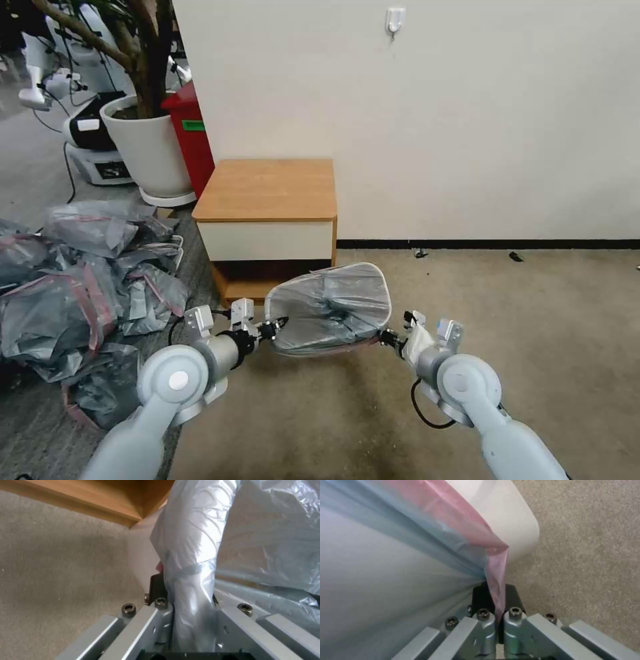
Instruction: Pick up the garbage bag from the table and place it over the trash can.
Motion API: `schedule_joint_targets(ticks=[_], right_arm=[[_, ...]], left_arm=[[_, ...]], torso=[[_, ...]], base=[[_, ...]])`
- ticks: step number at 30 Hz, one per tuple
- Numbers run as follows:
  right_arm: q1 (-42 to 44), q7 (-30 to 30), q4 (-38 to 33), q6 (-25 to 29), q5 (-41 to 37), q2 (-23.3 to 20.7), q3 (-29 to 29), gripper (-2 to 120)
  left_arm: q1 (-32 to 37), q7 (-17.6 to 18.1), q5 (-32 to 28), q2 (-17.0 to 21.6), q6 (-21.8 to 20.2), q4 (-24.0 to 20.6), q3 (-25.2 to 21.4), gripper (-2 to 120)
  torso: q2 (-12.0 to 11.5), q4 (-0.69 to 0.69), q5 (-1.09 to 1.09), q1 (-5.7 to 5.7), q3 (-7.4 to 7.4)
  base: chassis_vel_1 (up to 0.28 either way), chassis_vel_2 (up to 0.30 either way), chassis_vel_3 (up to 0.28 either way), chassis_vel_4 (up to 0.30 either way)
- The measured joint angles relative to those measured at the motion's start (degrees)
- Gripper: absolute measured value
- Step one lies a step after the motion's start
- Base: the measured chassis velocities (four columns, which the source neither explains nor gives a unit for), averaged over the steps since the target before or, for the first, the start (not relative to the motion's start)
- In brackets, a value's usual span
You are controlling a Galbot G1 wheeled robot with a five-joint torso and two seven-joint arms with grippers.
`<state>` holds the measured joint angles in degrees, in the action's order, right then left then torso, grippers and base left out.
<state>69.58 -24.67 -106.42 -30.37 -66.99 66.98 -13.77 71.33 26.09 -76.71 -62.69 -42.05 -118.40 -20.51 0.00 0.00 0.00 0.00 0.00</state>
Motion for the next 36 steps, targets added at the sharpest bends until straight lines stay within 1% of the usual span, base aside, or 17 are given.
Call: schedule_joint_targets(ticks=[2,3,5,6,9,10,13,14,16,17,19,21,22,26,27,30,36], right_arm=[[0.07,-0.06,-0.08,0.02,0.57,-0.05,0.21,0],[0.13,-0.15,-0.13,0.05,1.19,-0.12,0.36,2],[0.34,-0.36,-0.39,0.39,2.75,-0.31,0.76,11],[0.34,-0.36,-0.39,0.39,2.75,-0.31,0.76,11],[1.19,-0.59,-1.50,1.05,5.85,-0.80,1.60,27],[1.19,-0.59,-1.50,1.05,5.85,-0.80,1.60,27],[1.79,-0.63,-2.53,1.47,7.75,-0.92,2.02,43],[1.79,-0.63,-2.53,1.47,7.75,-0.92,2.02,43],[2.23,-0.62,-3.25,1.64,9.07,-1.24,2.18,51],[2.59,-0.49,-3.72,1.86,11.11,-1.57,2.37,58],[2.81,-0.31,-3.96,2.18,12.70,-1.81,2.55,60],[3.38,0.57,-4.61,3.29,16.96,-2.47,3.04,71],[3.38,0.57,-4.61,3.29,16.96,-2.47,3.04,71],[4.38,1.36,-6.10,4.05,19.65,-2.86,3.24,89],[4.38,1.36,-6.10,4.05,19.65,-2.86,3.24,89],[5.50,1.47,-7.61,4.20,20.23,-3.16,3.12,99],[7.06,1.69,-9.60,4.29,20.48,-3.54,2.80,100]], left_arm=[[-0.08,0.05,0.00,0.00,-0.02,0.09,0.07,3],[-0.14,0.10,0.01,0.00,-0.02,0.18,0.11,3],[-0.31,0.17,0.48,-0.01,-0.04,0.58,0.25,3],[-0.31,0.17,0.48,-0.01,-0.04,0.58,0.25,3],[-0.78,0.30,2.50,-0.02,0.40,1.66,0.77,3],[-0.78,0.30,2.50,-0.02,0.40,1.66,0.77,3],[-1.57,1.29,2.62,-0.34,1.00,2.47,0.91,3],[-1.57,1.29,2.62,-0.34,1.00,2.47,0.91,3],[-2.08,1.69,2.62,-0.53,1.28,2.83,0.87,3],[-2.38,1.87,2.60,-0.57,1.52,3.04,0.83,3],[-2.56,2.03,2.60,-0.57,1.78,3.18,0.80,3],[-3.03,2.54,2.56,-0.64,2.40,3.57,0.62,3],[-3.03,2.54,2.56,-0.64,2.40,3.57,0.62,3],[-3.24,2.98,2.48,-0.59,2.86,3.90,0.24,2],[-3.24,2.98,2.48,-0.59,2.86,3.90,0.24,2],[-3.31,3.19,2.48,-0.48,3.25,4.02,-0.05,2],[-3.32,3.32,2.50,-0.47,3.55,4.03,-0.21,2]], torso=[[0.00,0.00,0.00,0.00,0.00],[0.00,0.00,0.00,0.00,0.00],[0.00,0.00,0.00,0.00,0.00],[0.00,0.00,0.00,0.00,0.00],[0.00,0.00,0.00,0.00,0.00],[0.00,0.00,0.00,0.00,0.00],[0.00,0.00,0.00,0.00,0.00],[0.00,0.00,0.00,0.00,0.00],[0.00,0.00,0.00,0.00,0.00],[0.00,0.00,0.00,0.00,0.00],[0.00,0.00,0.00,0.00,0.00],[0.00,0.00,0.00,0.00,0.00],[0.00,0.00,0.00,0.00,0.00],[0.00,0.00,0.00,0.00,0.00],[0.00,0.00,0.00,0.00,0.00],[0.00,0.00,0.00,0.00,0.00],[0.00,0.00,0.00,0.00,0.00]], base=[[0.000,0.000,0.000,0.000],[0.000,0.000,0.000,0.000],[0.000,0.000,0.000,0.000],[0.000,0.000,0.000,0.000],[0.000,0.000,0.000,0.000],[0.000,0.000,0.000,0.000],[0.000,0.000,0.000,0.000],[0.000,0.000,0.000,0.000],[0.000,0.000,0.000,0.000],[0.000,0.000,0.000,0.000],[0.000,0.000,0.000,0.000],[0.000,0.000,0.000,0.000],[0.000,0.000,0.000,0.000],[0.000,0.000,0.000,0.000],[0.000,0.000,0.000,0.000],[0.000,0.000,0.000,0.000],[0.000,0.000,0.000,0.000]])
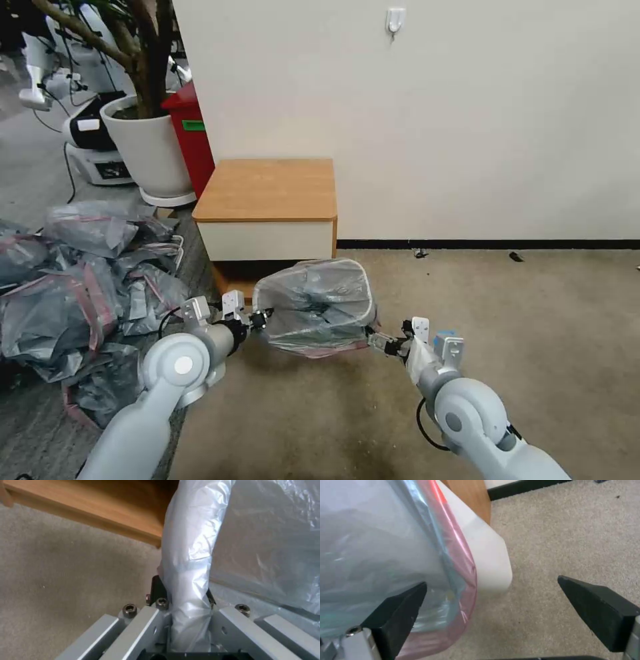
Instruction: Pick up the garbage bag from the table and place it over the trash can.
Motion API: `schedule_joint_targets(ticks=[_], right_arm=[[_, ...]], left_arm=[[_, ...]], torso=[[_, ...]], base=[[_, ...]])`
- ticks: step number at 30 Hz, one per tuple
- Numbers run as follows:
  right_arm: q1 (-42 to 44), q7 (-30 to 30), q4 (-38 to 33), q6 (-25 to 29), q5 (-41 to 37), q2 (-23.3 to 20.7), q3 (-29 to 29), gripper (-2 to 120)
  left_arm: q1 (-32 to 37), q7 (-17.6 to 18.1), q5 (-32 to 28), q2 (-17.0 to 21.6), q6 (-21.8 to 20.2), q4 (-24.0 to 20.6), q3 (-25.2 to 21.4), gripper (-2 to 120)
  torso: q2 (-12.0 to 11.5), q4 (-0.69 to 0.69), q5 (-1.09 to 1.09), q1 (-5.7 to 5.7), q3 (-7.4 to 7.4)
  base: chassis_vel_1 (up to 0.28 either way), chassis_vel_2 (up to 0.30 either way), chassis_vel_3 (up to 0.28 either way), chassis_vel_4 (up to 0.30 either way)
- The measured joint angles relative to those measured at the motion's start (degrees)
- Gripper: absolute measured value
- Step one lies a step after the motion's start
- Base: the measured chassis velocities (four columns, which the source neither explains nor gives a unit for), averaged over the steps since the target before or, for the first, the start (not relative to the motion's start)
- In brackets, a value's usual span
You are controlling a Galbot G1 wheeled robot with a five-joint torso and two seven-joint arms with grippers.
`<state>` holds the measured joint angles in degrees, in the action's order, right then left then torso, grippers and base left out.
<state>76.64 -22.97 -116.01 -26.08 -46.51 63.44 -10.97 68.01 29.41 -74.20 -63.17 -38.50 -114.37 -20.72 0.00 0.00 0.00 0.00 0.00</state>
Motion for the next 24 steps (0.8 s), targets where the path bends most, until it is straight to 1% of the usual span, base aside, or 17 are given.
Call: schedule_joint_targets(ticks=[5,10,18,24], right_arm=[[1.45,1.52,-0.86,0.35,1.55,-0.36,-0.35,100],[2.30,3.40,-1.41,1.78,2.35,-0.12,-1.05,100],[2.33,3.31,-3.20,1.78,0.24,-0.03,-2.57,100],[3.28,3.32,-3.85,1.32,0.51,-0.24,-3.17,100]], left_arm=[[0.18,0.03,0.02,0.01,0.02,-0.07,-0.02,2],[0.48,0.63,-0.01,0.40,-0.13,-0.85,-0.15,2],[0.93,0.91,0.15,1.17,-0.19,-1.08,-0.58,2],[0.65,1.02,0.17,1.29,-0.18,-1.08,-0.91,1]], torso=[[0.00,0.00,0.00,0.00,0.00],[0.00,-0.01,0.00,0.00,0.00],[0.00,0.00,0.00,0.00,0.00],[0.00,0.00,0.00,0.00,0.00]], base=[[0.000,0.000,0.000,0.000],[0.000,0.000,0.000,0.000],[0.000,0.000,0.000,0.000],[0.000,0.000,0.000,0.000]])
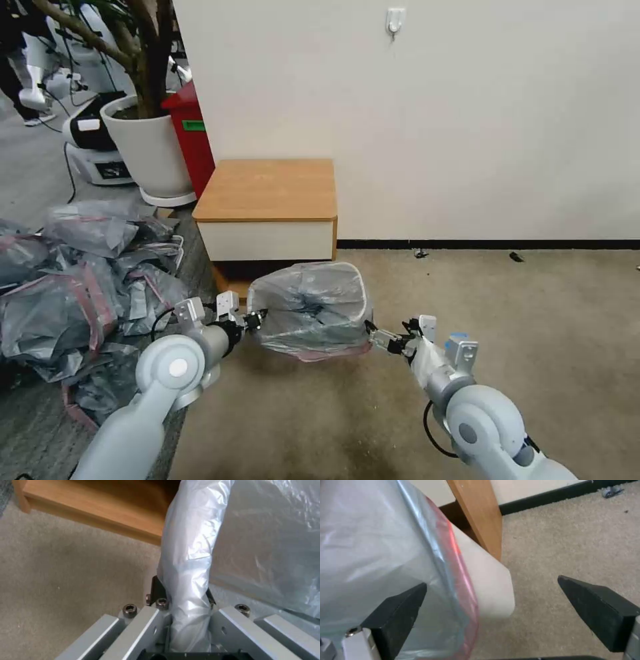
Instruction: Pick up the garbage bag from the table and place it over the trash can.
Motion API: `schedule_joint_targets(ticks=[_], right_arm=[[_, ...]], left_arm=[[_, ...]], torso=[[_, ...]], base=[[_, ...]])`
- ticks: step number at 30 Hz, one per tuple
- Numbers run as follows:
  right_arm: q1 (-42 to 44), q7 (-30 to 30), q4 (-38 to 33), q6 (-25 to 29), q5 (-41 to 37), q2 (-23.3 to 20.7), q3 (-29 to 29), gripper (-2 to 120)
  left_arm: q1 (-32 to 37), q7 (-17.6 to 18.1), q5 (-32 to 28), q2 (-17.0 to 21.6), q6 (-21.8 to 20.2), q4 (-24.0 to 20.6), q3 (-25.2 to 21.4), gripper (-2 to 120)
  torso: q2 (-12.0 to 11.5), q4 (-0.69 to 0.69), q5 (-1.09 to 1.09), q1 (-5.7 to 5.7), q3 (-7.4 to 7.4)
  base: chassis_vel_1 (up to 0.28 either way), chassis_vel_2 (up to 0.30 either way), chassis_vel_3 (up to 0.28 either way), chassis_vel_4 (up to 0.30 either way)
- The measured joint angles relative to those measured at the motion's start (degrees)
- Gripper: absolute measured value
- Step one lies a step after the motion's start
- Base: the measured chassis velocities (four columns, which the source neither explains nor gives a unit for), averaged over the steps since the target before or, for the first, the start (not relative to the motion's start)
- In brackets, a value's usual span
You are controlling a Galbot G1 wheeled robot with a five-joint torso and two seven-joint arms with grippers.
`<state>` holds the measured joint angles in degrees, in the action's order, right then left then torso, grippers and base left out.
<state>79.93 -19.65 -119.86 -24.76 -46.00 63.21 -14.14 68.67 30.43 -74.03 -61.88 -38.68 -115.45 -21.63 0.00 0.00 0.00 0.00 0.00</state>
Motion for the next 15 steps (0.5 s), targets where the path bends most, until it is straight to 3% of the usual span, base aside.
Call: schedule_joint_targets(ticks=[15], right_arm=[[3.88,-0.06,-4.40,0.11,3.25,-1.53,-3.82,100]], left_arm=[[0.13,0.11,5.00,-0.19,1.46,0.43,0.37,1]], torso=[[0.00,0.00,0.01,0.00,0.00]], base=[[0.000,0.000,0.000,0.000]])
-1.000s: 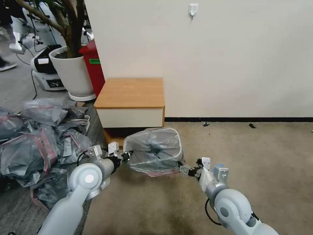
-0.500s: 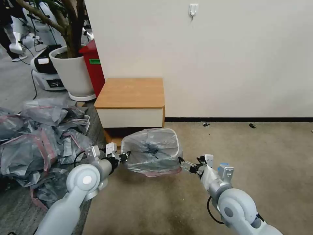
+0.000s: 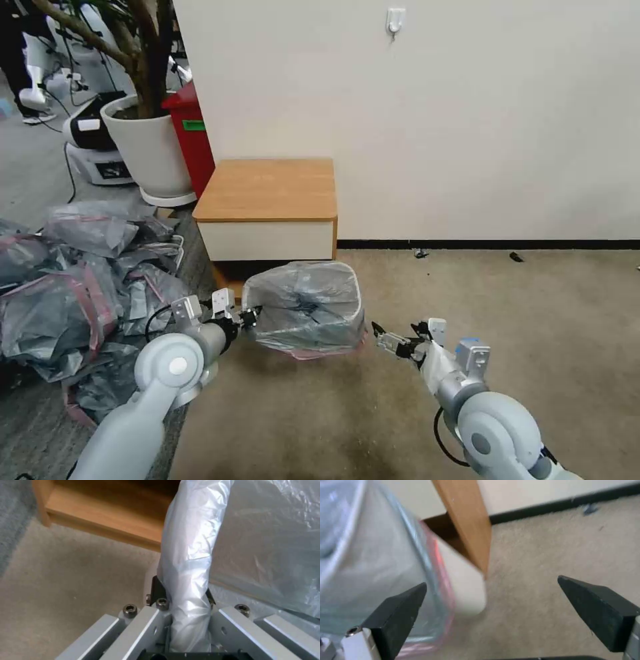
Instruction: Pick up the garbage bag from the table and place it over the trash can.
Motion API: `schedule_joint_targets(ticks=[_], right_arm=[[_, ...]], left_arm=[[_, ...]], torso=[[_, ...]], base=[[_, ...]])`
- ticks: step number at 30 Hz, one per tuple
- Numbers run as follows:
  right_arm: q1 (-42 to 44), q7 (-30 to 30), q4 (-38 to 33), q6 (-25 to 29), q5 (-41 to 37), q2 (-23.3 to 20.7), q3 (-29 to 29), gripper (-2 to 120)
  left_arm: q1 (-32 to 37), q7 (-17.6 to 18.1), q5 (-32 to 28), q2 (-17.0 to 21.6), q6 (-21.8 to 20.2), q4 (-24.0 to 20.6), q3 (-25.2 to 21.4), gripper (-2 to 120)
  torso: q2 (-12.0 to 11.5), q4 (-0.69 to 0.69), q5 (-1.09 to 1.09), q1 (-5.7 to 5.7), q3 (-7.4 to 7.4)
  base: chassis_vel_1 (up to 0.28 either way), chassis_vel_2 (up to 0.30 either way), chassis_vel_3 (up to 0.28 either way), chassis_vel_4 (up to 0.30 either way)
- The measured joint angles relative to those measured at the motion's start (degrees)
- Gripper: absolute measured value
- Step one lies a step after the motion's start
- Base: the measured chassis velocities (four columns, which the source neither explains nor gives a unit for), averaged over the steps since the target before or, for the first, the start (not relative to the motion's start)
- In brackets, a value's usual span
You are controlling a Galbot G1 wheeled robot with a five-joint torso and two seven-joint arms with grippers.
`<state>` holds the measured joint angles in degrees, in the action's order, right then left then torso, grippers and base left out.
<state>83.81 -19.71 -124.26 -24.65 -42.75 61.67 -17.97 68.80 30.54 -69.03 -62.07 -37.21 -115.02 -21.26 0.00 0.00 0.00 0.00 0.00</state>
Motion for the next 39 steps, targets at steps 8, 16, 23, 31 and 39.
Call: schedule_joint_targets(ticks=[8,16,23,31,39], right_arm=[[1.15,2.65,-5.85,0.89,5.04,-1.67,-0.06,89],[-0.62,10.31,-10.16,0.65,13.02,-6.50,5.97,57],[-4.50,14.67,-10.33,-1.15,16.07,-8.26,10.27,33],[-8.70,17.48,-9.16,-4.43,17.81,-9.67,14.18,7],[-15.53,18.31,-7.32,-12.38,17.62,-11.55,18.74,0]], left_arm=[[1.07,-2.25,8.46,0.04,1.26,-0.82,1.69,1],[2.86,-5.80,20.28,0.75,3.40,-2.86,4.32,1],[4.23,-8.80,29.57,1.17,5.43,-4.22,6.03,1],[5.13,-11.80,39.54,1.34,7.78,-4.72,8.71,1],[4.76,-12.73,45.63,0.58,9.02,-4.23,12.39,1]], torso=[[0.00,0.00,0.00,0.00,0.00],[0.00,0.00,-0.01,0.00,0.00],[0.00,0.00,0.00,0.00,0.00],[0.00,0.01,0.00,0.00,0.00],[0.00,0.00,0.00,0.00,0.00]], base=[[0.000,0.000,0.000,0.000],[0.000,0.000,0.000,0.000],[0.000,0.000,0.000,0.000],[0.000,0.000,0.000,0.000],[0.000,0.000,0.000,0.000]])
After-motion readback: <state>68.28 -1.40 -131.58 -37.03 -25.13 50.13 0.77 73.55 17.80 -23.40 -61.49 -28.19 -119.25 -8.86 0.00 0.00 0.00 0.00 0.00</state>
